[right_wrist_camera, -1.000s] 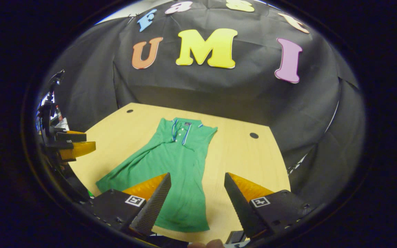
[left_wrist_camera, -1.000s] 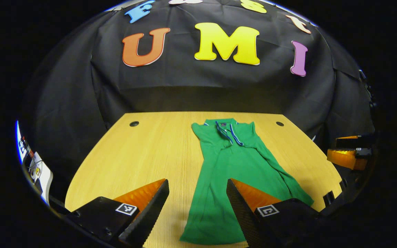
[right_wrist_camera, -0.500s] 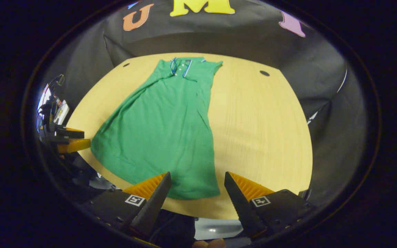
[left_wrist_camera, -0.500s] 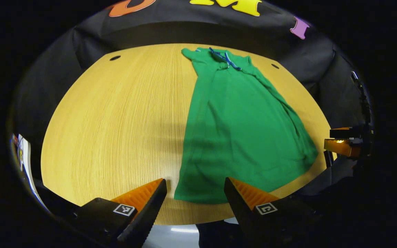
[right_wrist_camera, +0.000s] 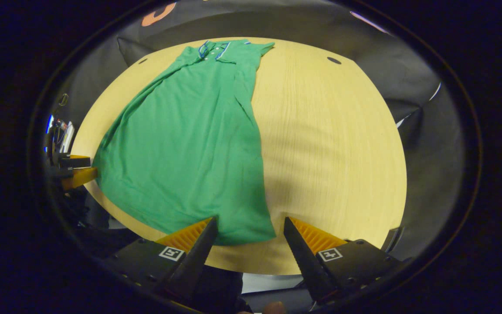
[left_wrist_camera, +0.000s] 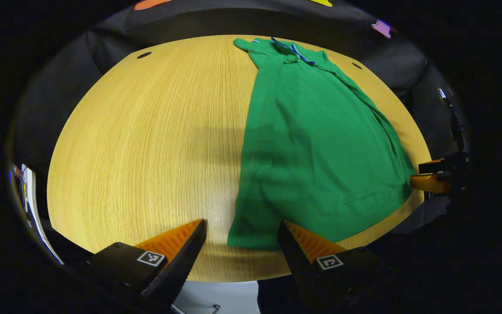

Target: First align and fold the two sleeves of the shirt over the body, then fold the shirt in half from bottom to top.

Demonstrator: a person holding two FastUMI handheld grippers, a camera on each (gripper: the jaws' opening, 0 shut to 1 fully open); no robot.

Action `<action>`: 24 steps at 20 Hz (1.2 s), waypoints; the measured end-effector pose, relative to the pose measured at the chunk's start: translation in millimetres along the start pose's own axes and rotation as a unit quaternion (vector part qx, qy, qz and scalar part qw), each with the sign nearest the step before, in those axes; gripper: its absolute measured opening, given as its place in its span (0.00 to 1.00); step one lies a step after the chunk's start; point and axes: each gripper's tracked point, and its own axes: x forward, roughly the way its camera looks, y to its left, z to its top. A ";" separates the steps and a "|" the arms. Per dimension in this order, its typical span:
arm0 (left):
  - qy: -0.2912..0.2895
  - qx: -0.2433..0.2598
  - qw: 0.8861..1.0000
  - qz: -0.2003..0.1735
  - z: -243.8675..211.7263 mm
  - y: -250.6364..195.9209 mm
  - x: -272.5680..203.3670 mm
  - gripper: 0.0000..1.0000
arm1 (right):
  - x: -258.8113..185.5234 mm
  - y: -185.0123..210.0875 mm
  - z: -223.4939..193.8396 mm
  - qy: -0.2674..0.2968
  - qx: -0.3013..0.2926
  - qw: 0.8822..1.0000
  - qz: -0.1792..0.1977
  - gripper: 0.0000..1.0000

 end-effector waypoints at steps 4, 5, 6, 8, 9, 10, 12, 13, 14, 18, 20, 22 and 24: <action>0.015 0.009 1.000 0.011 5.7 7.3 -11.9 1.00 | 6.9 -1.5 -6.4 0.018 0.009 1.000 0.007 0.95; 0.018 0.012 1.000 0.012 7.9 8.3 -15.7 1.00 | 7.5 -1.6 -5.8 0.017 0.015 1.000 0.010 0.96; 0.021 0.011 1.000 0.012 10.4 9.9 -19.9 1.00 | 7.8 -3.0 -6.0 0.019 0.014 1.000 0.009 0.95; 0.025 0.005 1.000 0.011 17.1 13.5 -28.5 1.00 | 8.0 -2.0 -5.0 0.022 0.007 1.000 0.012 0.95; 0.026 0.000 1.000 0.011 21.3 15.5 -32.3 1.00 | 8.2 -0.3 -3.9 0.023 0.003 1.000 0.015 0.88; 0.028 -0.004 1.000 0.010 25.4 17.0 -37.4 0.99 | 8.2 1.7 -4.3 0.026 0.001 1.000 0.017 0.81; 0.035 -0.012 0.999 0.009 32.6 17.7 -46.9 0.75 | 8.5 3.3 -4.5 0.030 0.005 0.999 0.023 0.58; 0.038 -0.012 0.999 0.006 36.7 16.6 -50.9 0.61 | 8.3 5.6 -3.1 0.029 0.011 0.999 0.029 0.42; 0.042 -0.007 0.999 0.000 40.3 15.2 -56.9 0.55 | 9.2 8.8 -3.3 0.031 0.015 0.999 0.036 0.39; 0.051 -0.013 0.998 -0.029 59.1 13.4 -79.4 0.10 | 9.1 12.9 -1.7 0.032 0.024 0.998 0.050 0.00; 0.059 -0.023 0.997 -0.043 68.2 13.5 -94.2 0.07 | 8.0 12.8 -3.0 0.033 0.020 0.998 0.053 0.00; 0.057 -0.022 0.997 -0.051 81.7 14.5 -113.0 0.06 | 5.4 11.4 -2.3 0.031 0.015 0.998 0.054 0.00; 0.048 -0.015 0.997 -0.054 99.0 17.2 -132.1 0.07 | 0.0 9.9 -0.9 0.025 0.019 0.998 0.058 0.00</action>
